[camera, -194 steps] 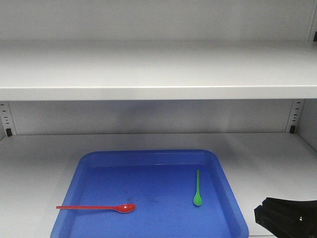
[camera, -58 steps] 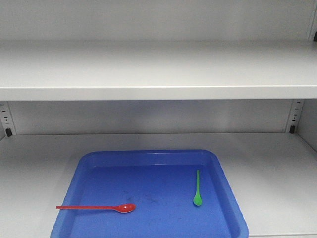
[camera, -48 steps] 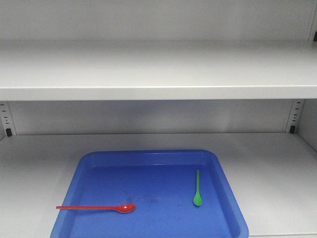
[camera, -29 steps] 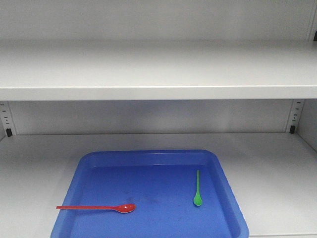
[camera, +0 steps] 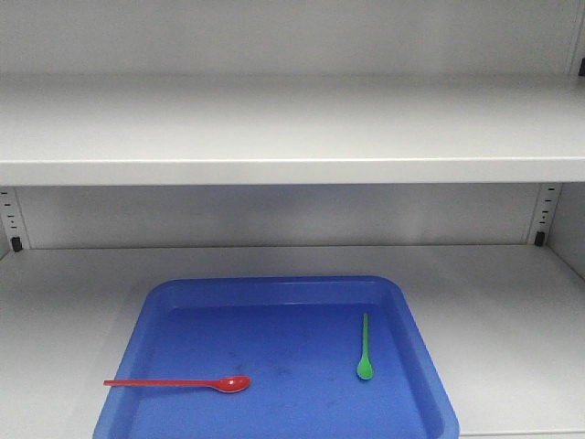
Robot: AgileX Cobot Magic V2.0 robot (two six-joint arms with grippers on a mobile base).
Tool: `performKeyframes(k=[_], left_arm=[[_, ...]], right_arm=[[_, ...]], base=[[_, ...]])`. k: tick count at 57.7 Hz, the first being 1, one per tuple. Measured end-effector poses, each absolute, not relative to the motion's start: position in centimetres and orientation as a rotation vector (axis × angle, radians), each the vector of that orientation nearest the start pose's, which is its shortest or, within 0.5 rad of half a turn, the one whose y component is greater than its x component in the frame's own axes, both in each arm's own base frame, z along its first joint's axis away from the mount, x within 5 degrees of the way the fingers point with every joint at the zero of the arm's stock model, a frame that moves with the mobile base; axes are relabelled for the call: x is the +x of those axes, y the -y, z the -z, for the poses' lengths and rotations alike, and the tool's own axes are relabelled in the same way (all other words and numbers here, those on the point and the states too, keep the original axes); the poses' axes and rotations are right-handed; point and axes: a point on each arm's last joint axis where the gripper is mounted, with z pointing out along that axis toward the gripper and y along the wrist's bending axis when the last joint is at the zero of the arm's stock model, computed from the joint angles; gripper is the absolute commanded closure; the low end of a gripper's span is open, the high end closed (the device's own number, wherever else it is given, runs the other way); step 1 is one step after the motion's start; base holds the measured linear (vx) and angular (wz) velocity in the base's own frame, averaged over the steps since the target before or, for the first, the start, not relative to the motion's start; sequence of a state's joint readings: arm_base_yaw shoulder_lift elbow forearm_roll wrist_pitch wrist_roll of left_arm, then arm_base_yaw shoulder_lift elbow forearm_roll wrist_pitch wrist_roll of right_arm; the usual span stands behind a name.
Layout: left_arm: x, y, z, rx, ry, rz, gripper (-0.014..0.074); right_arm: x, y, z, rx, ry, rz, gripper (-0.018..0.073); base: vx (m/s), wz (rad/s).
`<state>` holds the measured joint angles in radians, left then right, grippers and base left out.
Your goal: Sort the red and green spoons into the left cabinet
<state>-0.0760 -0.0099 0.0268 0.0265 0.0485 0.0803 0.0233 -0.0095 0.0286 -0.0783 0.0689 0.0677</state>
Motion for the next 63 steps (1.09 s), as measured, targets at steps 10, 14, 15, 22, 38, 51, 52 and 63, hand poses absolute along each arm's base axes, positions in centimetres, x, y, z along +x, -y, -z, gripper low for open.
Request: performKeyframes(k=[10,14,15,22,38,51,52,63], left_arm=[[5.66,0.42,-20.02,0.14,-1.543,-0.025,0.0597],[5.66,0.42,-20.02,0.14,-1.543,-0.025,0.0597],[5.66,0.42,-20.02,0.14,-1.543,-0.025,0.0597],[5.66,0.42,-20.02,0.14,-1.543,-0.025,0.0597],[5.66,0.42,-20.02,0.14,-1.543,-0.025,0.0597],[5.66,0.42,-20.02,0.14,-1.543,-0.025,0.0597],[5.66,0.42,-20.02,0.14,-1.543,-0.025,0.0597],[5.66,0.42,-20.02,0.14,-1.543,-0.025,0.0597]], right_arm=[[5.69,-0.08,-19.77,-0.022,-1.572,-0.006,0.0562],[5.69,-0.08,-19.76,-0.022,-1.573,-0.006,0.0562],[5.69,-0.08,-19.76,-0.022,-1.573,-0.006,0.0562],[5.69,-0.08,-19.76,-0.022,-1.573,-0.006,0.0562],[5.69,-0.08,-19.76,-0.022,-1.573,-0.006,0.0562],[5.69,-0.08,-19.76,-0.022,-1.573,-0.006,0.0562],[5.69,-0.08,-19.76,-0.022,-1.573,-0.006,0.0562],[5.69,-0.08,-19.76,-0.022,-1.573,-0.006,0.0562]], base=[[0.0,0.0],[0.0,0.0],[0.0,0.0],[0.0,0.0],[0.0,0.0],[0.0,0.0],[0.0,0.0],[0.0,0.0]])
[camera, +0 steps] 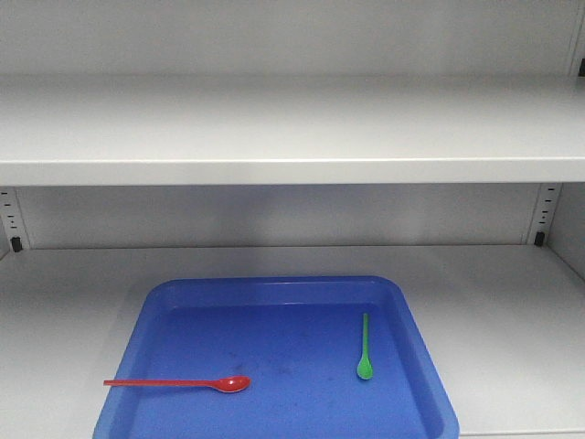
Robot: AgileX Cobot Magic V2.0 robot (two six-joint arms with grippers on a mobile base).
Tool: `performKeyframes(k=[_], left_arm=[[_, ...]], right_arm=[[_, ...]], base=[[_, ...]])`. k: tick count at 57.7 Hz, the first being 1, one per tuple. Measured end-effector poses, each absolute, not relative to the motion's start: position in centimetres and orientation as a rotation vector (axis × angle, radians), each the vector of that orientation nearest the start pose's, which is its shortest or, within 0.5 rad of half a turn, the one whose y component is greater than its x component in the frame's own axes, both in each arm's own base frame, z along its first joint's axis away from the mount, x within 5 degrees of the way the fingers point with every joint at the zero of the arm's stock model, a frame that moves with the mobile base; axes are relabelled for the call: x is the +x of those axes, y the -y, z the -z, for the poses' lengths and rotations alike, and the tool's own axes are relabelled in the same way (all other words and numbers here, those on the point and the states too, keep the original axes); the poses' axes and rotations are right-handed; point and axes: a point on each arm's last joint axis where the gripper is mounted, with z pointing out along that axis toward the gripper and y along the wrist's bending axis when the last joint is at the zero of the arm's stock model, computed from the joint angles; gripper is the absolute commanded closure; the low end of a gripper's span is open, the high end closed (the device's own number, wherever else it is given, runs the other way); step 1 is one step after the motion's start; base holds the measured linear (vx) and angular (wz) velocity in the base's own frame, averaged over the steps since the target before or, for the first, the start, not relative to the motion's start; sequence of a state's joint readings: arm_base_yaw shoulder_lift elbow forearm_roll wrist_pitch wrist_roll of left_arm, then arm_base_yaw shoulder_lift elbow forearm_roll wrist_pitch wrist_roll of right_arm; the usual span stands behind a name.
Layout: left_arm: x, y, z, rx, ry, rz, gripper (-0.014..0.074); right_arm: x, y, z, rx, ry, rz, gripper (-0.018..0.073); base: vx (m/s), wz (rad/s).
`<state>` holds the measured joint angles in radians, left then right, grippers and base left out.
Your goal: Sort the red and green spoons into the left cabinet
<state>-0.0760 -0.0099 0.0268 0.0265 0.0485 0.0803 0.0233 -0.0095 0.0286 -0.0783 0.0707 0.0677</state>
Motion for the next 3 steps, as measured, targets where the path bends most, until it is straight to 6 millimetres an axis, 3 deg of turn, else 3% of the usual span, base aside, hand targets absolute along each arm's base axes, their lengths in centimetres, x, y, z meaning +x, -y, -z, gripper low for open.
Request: performKeyframes(k=[3], left_arm=[[5.66,0.42,-20.02,0.14,-1.543,-0.025,0.0597]], right_arm=[[5.69,-0.08,-19.76,-0.022,-1.573,-0.006,0.0562]], base=[[0.0,0.0]])
